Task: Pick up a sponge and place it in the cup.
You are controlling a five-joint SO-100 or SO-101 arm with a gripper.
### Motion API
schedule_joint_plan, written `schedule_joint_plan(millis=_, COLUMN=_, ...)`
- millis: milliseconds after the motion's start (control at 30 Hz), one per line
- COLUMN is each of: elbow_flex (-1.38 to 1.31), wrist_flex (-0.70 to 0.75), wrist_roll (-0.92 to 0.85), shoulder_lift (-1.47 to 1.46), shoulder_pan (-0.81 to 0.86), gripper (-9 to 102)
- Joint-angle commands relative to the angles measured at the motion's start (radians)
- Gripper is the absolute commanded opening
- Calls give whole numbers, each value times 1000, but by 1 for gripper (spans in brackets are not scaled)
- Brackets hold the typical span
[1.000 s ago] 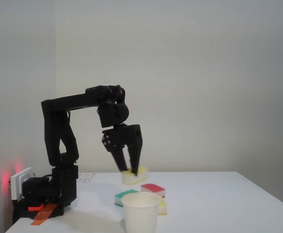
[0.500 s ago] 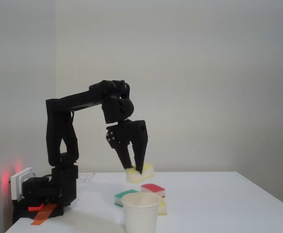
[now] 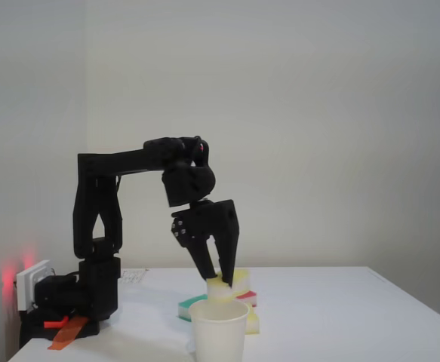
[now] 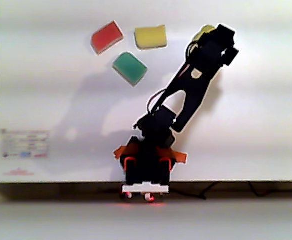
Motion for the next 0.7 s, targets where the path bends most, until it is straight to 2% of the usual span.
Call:
schedule_joint_plan(millis=0, elbow_flex=-43, wrist_flex=18, wrist_roll=-17, shoulder_lift=25, shoulder_pan=6, gripper=5)
schedule_joint_plan(millis=133, elbow_flex=-55, wrist_flex=25, wrist_roll=-28, shoulder_lift=14, shoulder_pan=8, gripper=24)
schedule_joint_plan(millis=167, elbow_flex=-57, wrist_flex=26, wrist_roll=-28, shoulder_lift=14, shoulder_pan=8, gripper=25)
schedule_joint_plan(millis=267, elbow_flex=-55, wrist_flex=28, wrist_roll=-26, shoulder_lift=14, shoulder_pan=5, gripper=26)
schedule_joint_plan(millis=400, elbow_flex=-61, wrist_flex=41, wrist_roll=-28, shoulder_lift=15, shoulder_pan=3, gripper=33)
schedule_joint_plan(millis=567, elbow_flex=-98, wrist_flex=74, wrist_roll=-28, shoulder_lift=11, shoulder_pan=-2, gripper=33)
schedule_joint_plan(millis=667, elbow_flex=-195, wrist_flex=173, wrist_roll=-28, shoulder_lift=-6, shoulder_pan=-11, gripper=33)
